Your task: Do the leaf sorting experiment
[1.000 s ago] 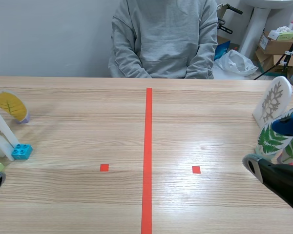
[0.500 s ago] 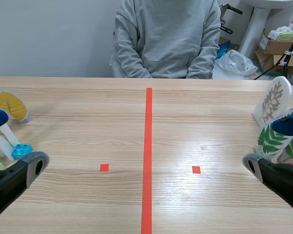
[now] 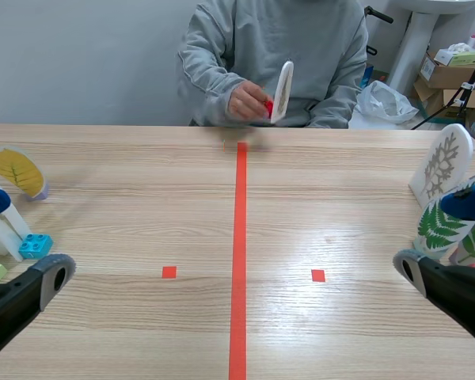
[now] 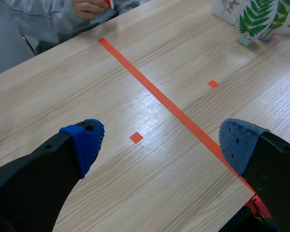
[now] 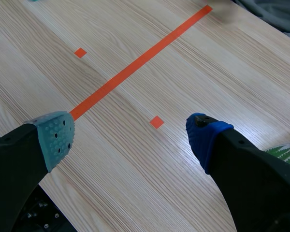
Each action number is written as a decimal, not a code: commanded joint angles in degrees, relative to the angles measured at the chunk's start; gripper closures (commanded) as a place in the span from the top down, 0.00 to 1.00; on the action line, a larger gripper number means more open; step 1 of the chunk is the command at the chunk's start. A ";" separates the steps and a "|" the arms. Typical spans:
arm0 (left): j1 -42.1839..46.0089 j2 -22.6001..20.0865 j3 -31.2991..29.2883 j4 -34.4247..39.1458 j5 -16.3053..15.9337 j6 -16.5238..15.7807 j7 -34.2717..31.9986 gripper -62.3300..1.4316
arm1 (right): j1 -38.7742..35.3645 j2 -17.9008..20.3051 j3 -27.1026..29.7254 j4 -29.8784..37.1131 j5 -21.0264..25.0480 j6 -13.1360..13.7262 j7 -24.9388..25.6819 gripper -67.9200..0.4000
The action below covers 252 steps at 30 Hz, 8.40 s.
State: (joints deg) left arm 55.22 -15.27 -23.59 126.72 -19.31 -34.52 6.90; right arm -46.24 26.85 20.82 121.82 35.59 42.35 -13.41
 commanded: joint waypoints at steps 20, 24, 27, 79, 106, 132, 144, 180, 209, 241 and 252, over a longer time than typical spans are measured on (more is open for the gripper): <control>-0.15 0.02 0.44 -0.02 -0.42 0.26 -0.81 0.83 | 0.37 0.44 -0.26 -0.15 0.63 0.37 0.63 0.70; -0.15 0.02 0.44 -0.02 -0.42 0.26 -0.81 0.83 | 0.37 0.44 -0.26 -0.15 0.63 0.37 0.63 0.70; -0.15 0.02 0.44 -0.02 -0.42 0.26 -0.81 0.83 | 0.37 0.44 -0.26 -0.15 0.66 0.37 0.63 0.70; -0.17 0.02 0.44 -0.02 -0.42 0.26 0.68 0.83 | 0.37 0.44 -0.26 -0.15 -0.04 0.37 0.59 0.70; -0.15 2.99 0.44 -0.02 -0.33 0.26 0.70 0.83 | 43.15 9.51 -30.18 -31.50 -8.48 -0.79 -0.44 0.70; -0.15 4.13 0.42 -0.02 3.30 0.48 0.70 0.83 | 74.51 -16.44 -59.14 -75.60 -25.07 -5.53 11.93 0.70; -0.17 4.13 0.42 -0.02 3.28 0.48 0.68 0.83 | 74.49 -15.61 -59.14 -75.60 -25.07 -5.53 14.01 0.47; -0.17 4.13 0.42 -0.02 3.26 0.48 0.66 0.83 | 68.06 -9.57 -55.82 -61.33 -19.06 -8.72 4.70 0.03; -0.17 4.13 0.44 -0.02 3.21 0.46 0.66 0.83 | 36.74 -2.56 -16.90 -44.28 -18.78 -12.41 4.59 0.03; -0.17 4.13 0.44 -0.02 3.23 0.46 0.66 0.83 | 35.74 -1.29 -6.47 -55.56 -21.51 -12.81 9.09 0.41; -0.17 4.11 0.44 -0.02 3.23 0.46 0.66 0.83 | 31.45 -1.29 -6.47 -55.36 -19.87 -12.72 11.28 0.59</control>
State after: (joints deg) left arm 55.22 -11.29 -23.59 126.39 -15.44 -34.22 8.38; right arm -14.26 24.45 14.15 65.52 15.00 29.58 -2.79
